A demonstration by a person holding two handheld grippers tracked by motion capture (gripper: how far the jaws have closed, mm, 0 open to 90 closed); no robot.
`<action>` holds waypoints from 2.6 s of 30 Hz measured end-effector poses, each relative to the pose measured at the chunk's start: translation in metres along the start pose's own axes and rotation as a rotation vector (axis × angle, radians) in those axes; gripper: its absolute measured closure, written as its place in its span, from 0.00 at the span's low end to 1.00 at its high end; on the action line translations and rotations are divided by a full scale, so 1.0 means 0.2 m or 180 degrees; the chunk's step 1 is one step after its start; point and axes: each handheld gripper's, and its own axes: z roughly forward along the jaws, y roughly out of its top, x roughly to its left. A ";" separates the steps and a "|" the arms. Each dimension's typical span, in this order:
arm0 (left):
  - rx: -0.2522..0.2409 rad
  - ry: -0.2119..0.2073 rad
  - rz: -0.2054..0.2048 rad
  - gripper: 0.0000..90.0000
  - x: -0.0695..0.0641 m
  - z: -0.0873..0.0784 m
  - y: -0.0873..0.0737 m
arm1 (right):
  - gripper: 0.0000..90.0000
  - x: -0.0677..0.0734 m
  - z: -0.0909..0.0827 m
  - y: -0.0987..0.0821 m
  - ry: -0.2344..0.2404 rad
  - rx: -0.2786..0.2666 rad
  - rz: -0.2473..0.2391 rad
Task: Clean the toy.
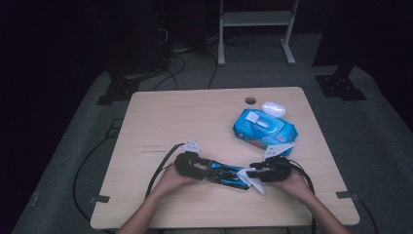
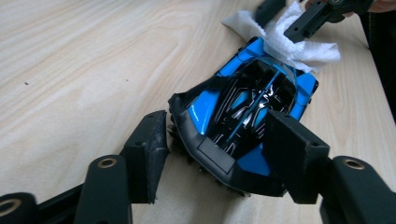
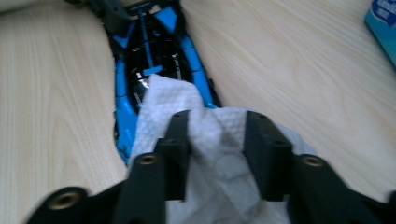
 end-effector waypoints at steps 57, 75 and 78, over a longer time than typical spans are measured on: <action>-0.0423 0.0361 0.0627 0.60 -0.12 -0.06 -0.11 | 0.51 -0.10 0.08 -0.04 0.1034 0.0096 0.0701; -0.0235 0.0257 0.0458 0.33 -0.08 -0.04 -0.07 | 0.56 -0.07 0.09 -0.03 0.1110 0.0004 0.0611; -0.0148 0.0060 0.0276 0.28 -0.04 -0.04 -0.06 | 0.56 -0.03 0.07 -0.01 0.0982 0.0014 0.0421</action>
